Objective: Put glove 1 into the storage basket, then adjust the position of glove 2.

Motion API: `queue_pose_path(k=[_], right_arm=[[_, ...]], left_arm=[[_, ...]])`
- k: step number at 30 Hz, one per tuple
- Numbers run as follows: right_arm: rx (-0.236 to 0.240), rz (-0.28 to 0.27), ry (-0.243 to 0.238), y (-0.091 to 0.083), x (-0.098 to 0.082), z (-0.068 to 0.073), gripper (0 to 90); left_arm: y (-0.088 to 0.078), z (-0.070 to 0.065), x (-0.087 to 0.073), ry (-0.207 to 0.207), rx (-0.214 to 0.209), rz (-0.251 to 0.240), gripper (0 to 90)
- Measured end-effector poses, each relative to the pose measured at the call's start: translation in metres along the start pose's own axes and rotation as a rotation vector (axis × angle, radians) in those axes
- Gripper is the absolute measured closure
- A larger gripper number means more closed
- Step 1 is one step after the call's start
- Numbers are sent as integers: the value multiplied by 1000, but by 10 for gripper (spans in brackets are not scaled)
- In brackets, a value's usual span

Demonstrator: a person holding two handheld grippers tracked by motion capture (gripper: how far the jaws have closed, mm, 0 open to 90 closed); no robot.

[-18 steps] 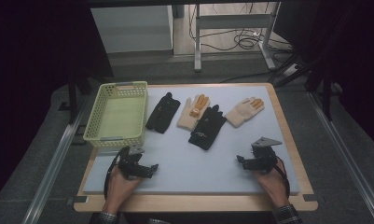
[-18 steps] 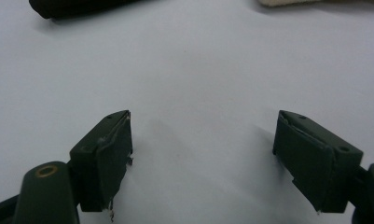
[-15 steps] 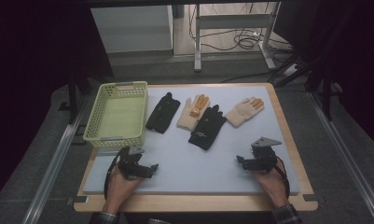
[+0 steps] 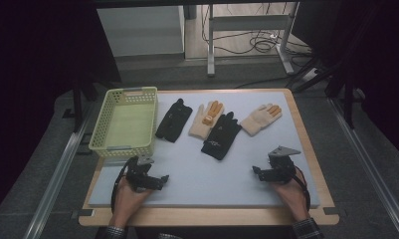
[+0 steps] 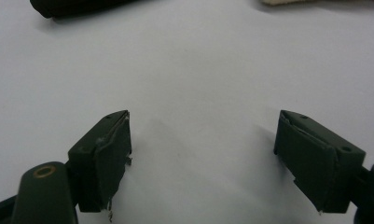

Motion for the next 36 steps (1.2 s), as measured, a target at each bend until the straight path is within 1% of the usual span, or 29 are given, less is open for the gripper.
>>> queue_pose_path(k=[10,12,13,14,15,17,19,20,25,29,33,36], right_arm=[[-6,-2,11,0,1,1,195],[-9,1,13,-1,1,1,203],[-8,3,13,-1,2,1,232],[8,-3,17,-2,4,3,264],[18,0,22,-2,5,4,268],[26,-1,26,-1,6,5,273],[20,4,18,-1,8,6,276],[29,-7,25,0,12,7,279],[35,-15,23,1,18,8,285],[57,-15,24,4,23,9,292],[71,-10,20,9,29,9,319],[80,-18,20,12,36,7,344]], left_arm=[[0,0,0,0,0,0,0],[0,0,0,0,0,-1,0],[0,0,0,0,0,-1,0],[0,0,0,0,0,0,0],[0,0,0,0,0,0,0],[0,0,0,0,1,-1,0],[0,0,0,0,1,-1,0],[0,0,0,0,1,-1,0],[0,0,0,1,1,-2,0],[0,0,0,1,1,-2,0],[0,0,0,1,2,-2,0],[0,0,0,0,2,-3,0]])
Point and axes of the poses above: each handheld gripper's, and its own axes: y roughly forward along the jaws, x roughly out of its top, z roughly to its left, the point moved 6 cm from there along y, roughly forward along the jaws, and after that the axes turned 9 degrees about x, right-handed, at the moved point
